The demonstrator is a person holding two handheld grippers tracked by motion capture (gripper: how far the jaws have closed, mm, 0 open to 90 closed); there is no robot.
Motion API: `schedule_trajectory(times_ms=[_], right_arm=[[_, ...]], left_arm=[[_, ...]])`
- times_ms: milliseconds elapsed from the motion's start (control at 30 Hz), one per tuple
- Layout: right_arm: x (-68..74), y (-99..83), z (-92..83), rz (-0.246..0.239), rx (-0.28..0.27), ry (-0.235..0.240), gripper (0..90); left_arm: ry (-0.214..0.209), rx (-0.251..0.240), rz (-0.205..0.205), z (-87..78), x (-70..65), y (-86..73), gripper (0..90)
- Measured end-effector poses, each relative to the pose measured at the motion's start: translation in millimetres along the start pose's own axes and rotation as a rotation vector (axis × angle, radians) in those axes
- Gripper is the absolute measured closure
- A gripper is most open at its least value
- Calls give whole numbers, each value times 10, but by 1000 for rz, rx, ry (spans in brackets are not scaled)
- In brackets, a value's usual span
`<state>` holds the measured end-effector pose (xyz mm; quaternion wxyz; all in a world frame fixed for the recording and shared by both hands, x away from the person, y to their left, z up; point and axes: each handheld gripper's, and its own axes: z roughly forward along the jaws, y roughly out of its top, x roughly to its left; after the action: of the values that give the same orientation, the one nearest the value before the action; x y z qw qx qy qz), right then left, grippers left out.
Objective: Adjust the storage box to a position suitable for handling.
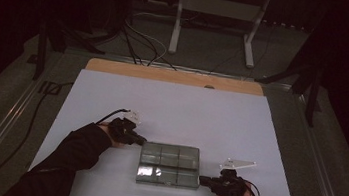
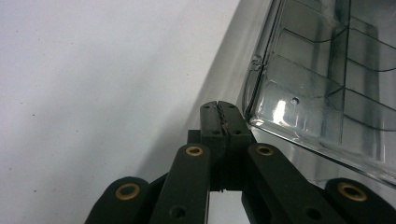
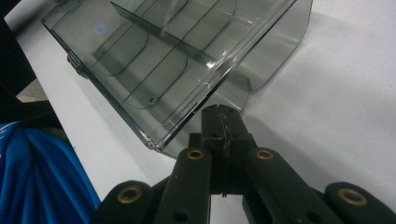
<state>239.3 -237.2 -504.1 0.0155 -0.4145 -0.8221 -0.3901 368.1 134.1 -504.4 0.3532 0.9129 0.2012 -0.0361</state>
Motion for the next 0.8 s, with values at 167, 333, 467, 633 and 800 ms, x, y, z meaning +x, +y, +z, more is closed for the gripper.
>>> schedule_trajectory(times_ms=[167, 333, 467, 633, 800], right_arm=[[-5, -6, -3, -2, 0, 5, 900], [-24, 4, 0, -10, -6, -9, 900], [-63, 16, -23, -9, -12, -19, 900], [-96, 41, -50, -26, -30, -7, 900], [-106, 74, -66, -60, -37, 14, 900]], left_arm=[[-5, -6, 4, 3, 9, -5, 900], [42, -19, -13, -25, 58, -21, 879], [72, -43, -22, -106, 98, -44, 821], [81, -84, -31, -247, 95, -63, 680], [101, -141, -22, -386, 36, -88, 511]])
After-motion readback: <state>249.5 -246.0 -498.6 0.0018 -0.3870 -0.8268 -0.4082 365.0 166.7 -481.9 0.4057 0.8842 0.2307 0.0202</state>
